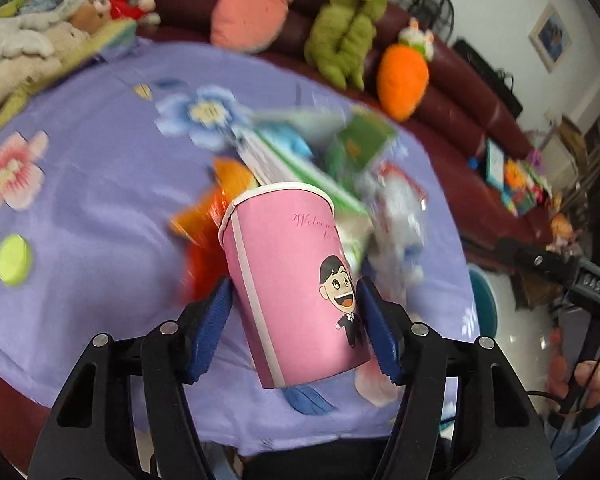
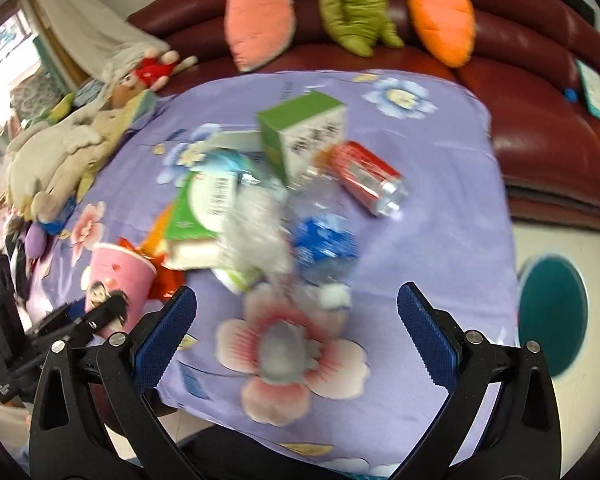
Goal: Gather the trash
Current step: 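Grasp the pink paper cup with the left tool while the right tool grasps the green-and-white medicine box, then carry the pink cup and medicine box over the teal bin with both tools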
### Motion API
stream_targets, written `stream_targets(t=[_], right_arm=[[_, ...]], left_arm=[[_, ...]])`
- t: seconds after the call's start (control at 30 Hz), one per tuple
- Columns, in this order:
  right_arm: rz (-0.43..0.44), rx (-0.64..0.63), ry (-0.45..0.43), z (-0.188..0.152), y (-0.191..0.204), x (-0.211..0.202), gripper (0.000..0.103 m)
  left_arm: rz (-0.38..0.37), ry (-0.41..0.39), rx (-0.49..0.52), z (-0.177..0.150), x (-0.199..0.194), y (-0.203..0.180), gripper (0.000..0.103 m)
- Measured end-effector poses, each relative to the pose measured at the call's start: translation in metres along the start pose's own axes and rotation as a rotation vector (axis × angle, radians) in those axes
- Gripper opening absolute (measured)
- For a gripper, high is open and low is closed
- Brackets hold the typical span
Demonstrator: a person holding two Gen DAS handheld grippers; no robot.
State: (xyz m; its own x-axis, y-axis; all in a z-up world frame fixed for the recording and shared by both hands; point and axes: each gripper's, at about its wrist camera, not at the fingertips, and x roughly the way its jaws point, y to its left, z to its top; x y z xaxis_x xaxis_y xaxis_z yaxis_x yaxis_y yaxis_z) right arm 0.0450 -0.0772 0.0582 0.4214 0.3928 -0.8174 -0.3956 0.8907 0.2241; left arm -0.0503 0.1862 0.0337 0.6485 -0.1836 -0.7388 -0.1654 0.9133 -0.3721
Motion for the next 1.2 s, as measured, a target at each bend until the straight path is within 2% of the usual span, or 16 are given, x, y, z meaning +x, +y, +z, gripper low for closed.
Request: stream_targets(t=[0.13, 0.23, 0.37, 0.43, 0.5, 0.63, 0.83, 0.97, 1.07, 1.1, 1.13, 1.2], right_arm=[[0.028, -0.066, 0.045, 0.026, 0.036, 0.019, 0.097], [0.053, -0.087, 0.08, 0.041, 0.053, 0.034, 0.097], [0.084, -0.135, 0.162, 0.062, 0.079, 0.068, 0.095], [0.108, -0.143, 0.201, 0.068, 0.087, 0.084, 0.088], [0.135, -0.136, 0.257, 0.075, 0.093, 0.106, 0.082], [0.148, -0.109, 0.334, 0.084, 0.094, 0.14, 0.082], [0.156, -0.089, 0.395, 0.095, 0.092, 0.176, 0.082], [0.165, -0.096, 0.416, 0.099, 0.097, 0.196, 0.082], [0.168, -0.115, 0.421, 0.096, 0.104, 0.203, 0.082], [0.165, -0.129, 0.416, 0.095, 0.107, 0.204, 0.08], [0.16, -0.15, 0.404, 0.094, 0.111, 0.203, 0.07], [0.178, -0.162, 0.389, 0.09, 0.115, 0.198, 0.07]], left_arm=[[0.04, -0.05, -0.047, 0.022, -0.01, 0.033, 0.065], [0.059, -0.05, -0.083, 0.033, -0.008, 0.063, 0.065], [0.091, -0.004, -0.123, 0.038, 0.016, 0.099, 0.065], [0.113, 0.016, -0.138, 0.037, 0.026, 0.11, 0.065], [0.127, 0.042, -0.155, 0.037, 0.039, 0.119, 0.066], [0.154, 0.08, -0.174, 0.038, 0.054, 0.129, 0.067], [0.182, 0.124, -0.183, 0.036, 0.065, 0.133, 0.08], [0.196, 0.153, -0.184, 0.032, 0.074, 0.133, 0.081], [0.227, 0.158, -0.177, 0.029, 0.077, 0.131, 0.077], [0.236, 0.154, -0.174, 0.029, 0.075, 0.13, 0.063], [0.242, 0.153, -0.172, 0.031, 0.074, 0.129, 0.06], [0.259, 0.131, -0.167, 0.034, 0.066, 0.125, 0.06]])
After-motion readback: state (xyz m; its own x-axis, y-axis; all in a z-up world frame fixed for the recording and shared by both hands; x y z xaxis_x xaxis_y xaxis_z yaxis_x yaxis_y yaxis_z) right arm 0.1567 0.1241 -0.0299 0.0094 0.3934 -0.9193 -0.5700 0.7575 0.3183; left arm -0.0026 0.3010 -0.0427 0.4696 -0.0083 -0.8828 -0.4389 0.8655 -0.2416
